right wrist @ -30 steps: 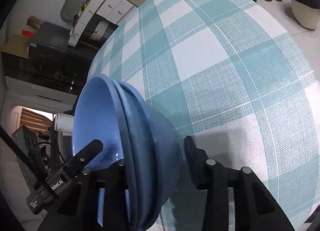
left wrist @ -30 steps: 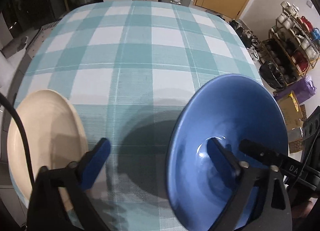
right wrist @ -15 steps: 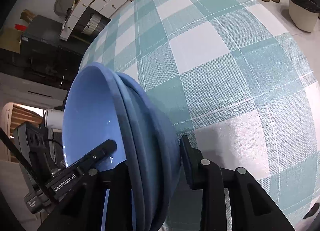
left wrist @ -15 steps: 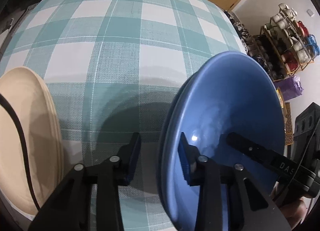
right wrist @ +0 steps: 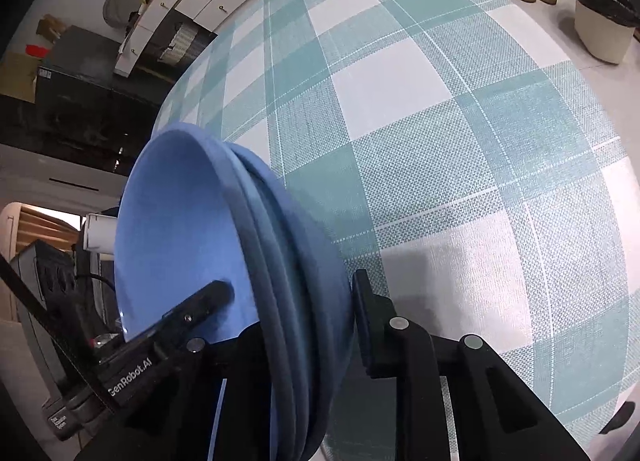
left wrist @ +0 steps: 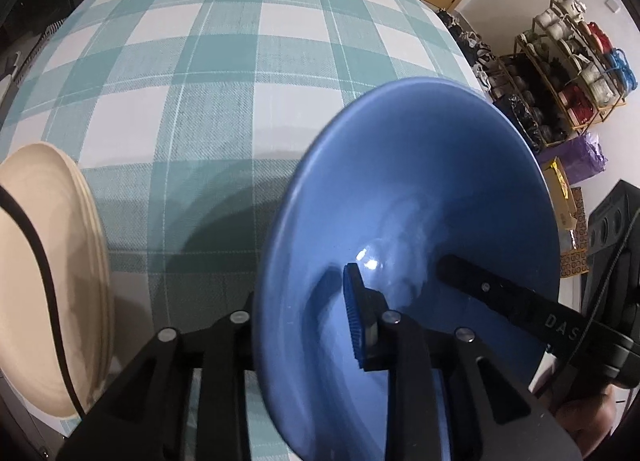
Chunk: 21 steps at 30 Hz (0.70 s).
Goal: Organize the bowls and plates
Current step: 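Lift the bowl stack and carry it toward the cream plate stack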
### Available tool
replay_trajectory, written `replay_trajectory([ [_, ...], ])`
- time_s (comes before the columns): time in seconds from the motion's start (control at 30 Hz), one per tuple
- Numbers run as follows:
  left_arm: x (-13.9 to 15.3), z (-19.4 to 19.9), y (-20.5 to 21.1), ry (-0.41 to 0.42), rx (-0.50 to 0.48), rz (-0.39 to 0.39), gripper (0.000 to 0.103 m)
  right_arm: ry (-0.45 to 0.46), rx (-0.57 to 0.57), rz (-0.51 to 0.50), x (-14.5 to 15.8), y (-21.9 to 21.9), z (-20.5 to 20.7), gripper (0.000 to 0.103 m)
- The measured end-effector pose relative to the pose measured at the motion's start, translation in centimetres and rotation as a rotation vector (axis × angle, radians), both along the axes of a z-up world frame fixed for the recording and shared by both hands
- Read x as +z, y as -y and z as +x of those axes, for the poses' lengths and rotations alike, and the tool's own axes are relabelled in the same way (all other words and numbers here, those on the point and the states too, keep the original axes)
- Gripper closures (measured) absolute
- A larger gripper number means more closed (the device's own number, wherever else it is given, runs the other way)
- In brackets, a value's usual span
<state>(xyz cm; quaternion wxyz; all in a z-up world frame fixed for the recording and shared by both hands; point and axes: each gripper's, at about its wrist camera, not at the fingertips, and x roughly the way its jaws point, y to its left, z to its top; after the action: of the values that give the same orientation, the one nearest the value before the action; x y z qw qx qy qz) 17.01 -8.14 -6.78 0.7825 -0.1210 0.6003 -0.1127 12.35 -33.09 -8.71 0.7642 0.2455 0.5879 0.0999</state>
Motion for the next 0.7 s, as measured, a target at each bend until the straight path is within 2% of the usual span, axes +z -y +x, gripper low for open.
replay_trajectory([
  [0.13,0.8,-0.4,0.6,0.027,-0.011,0.036,0.077,0.005,-0.006,-0.003,0.4,0.2,-0.1,0.084],
  [0.23,0.7,-0.1,0.5,0.021,0.003,0.038,0.077,-0.019,-0.01,0.004,-0.2,0.0,-0.4,0.084],
  [0.43,0.4,-0.3,0.1,0.019,0.027,0.031,0.077,-0.004,-0.006,-0.01,-0.1,-0.4,-0.4,0.084],
  [0.7,1.1,-0.5,-0.6,0.023,0.037,0.042,0.077,0.022,0.031,-0.033,1.3,-1.6,-0.6,0.085],
])
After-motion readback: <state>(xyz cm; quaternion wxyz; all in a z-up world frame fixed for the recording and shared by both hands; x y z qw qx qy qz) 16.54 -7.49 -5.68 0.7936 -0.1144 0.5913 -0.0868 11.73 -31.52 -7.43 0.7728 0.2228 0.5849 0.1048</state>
